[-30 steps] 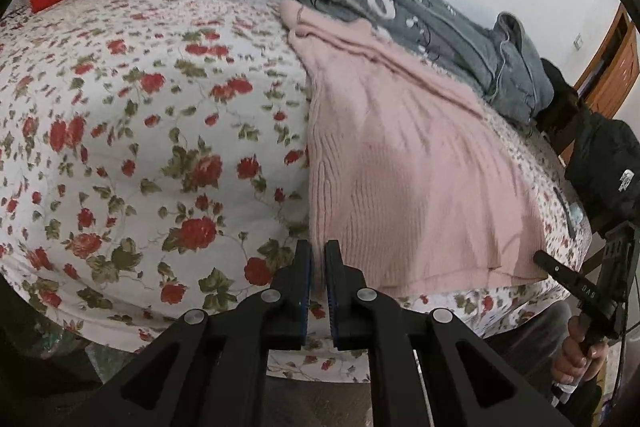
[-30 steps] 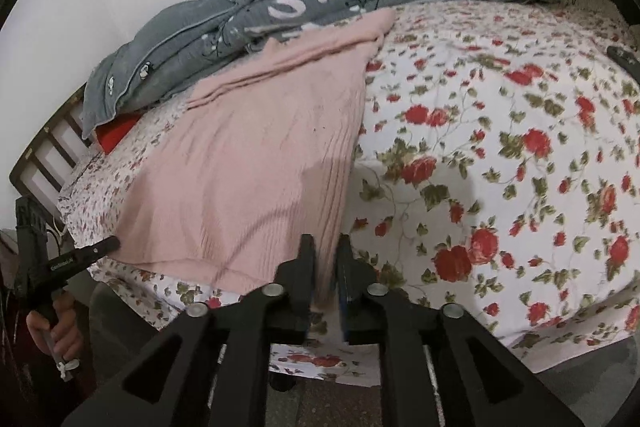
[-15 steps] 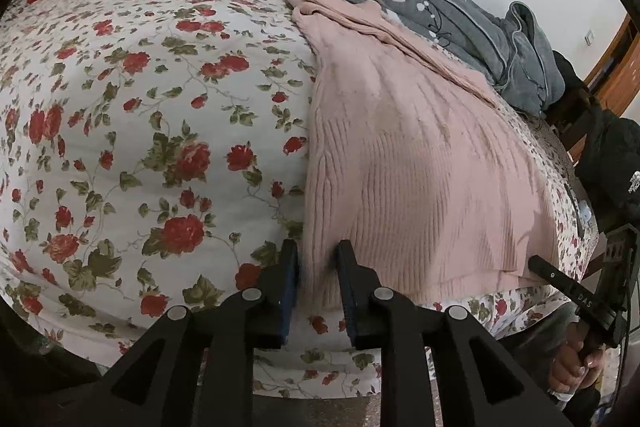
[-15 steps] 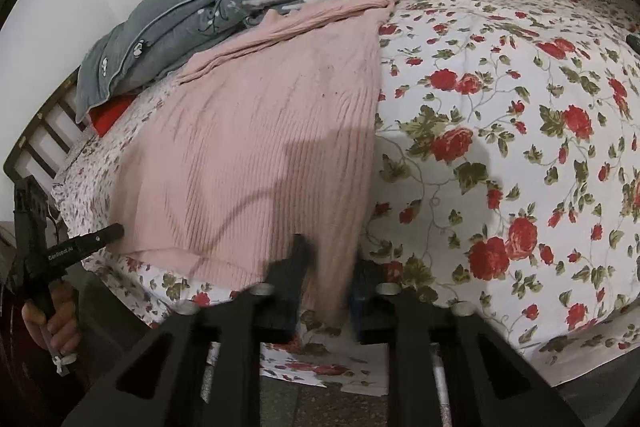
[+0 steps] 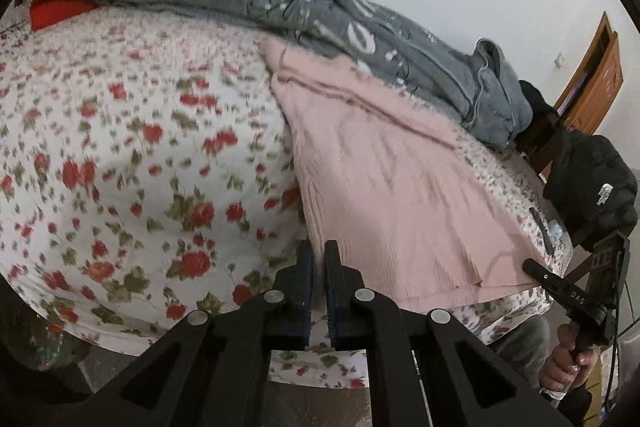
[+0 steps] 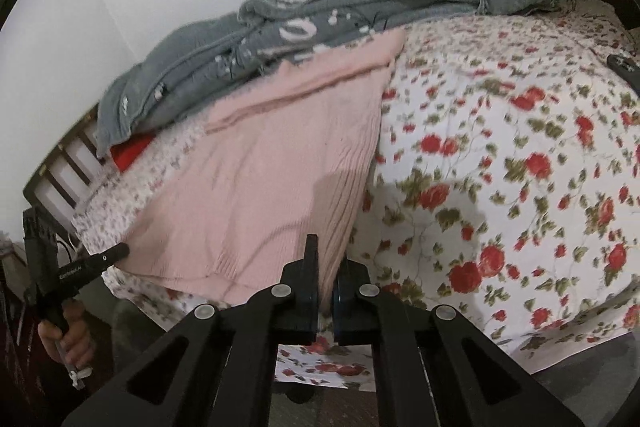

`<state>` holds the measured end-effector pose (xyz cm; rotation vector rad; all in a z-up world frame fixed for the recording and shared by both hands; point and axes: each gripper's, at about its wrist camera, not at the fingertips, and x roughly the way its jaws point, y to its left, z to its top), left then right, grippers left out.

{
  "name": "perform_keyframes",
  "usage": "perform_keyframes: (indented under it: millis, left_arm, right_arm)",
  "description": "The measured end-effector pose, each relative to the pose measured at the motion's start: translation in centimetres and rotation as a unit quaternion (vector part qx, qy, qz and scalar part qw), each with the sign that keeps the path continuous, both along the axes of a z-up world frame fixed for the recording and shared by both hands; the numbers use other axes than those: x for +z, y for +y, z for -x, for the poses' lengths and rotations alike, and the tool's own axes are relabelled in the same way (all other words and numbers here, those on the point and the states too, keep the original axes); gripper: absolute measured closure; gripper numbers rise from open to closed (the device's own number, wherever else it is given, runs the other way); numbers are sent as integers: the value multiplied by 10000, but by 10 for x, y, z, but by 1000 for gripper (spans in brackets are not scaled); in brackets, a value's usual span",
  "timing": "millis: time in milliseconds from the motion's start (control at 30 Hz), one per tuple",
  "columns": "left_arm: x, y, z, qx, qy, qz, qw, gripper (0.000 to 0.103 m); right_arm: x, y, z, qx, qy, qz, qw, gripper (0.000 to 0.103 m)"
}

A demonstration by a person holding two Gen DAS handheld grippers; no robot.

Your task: Fold small clothes

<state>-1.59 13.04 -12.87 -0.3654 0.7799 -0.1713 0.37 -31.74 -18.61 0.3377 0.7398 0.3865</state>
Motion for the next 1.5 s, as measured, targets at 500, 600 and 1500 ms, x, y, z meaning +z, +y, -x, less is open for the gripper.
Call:
perform_keyframes:
  millis: [500,600,1500]
  left_arm:
    - [39,8,16,85,-334,226,9992,97]
    - [51,7,8,170,-372,201,9990,97]
    - [132,5,-87,655,-785,-459,9937,97]
  right_arm:
    - [42,-10,23,11,-385,-396,9985,99]
    - [53,-10,17,-13,-428,-463,9980,99]
    - [145,-4,-85,-393,-868,-695,9930,98]
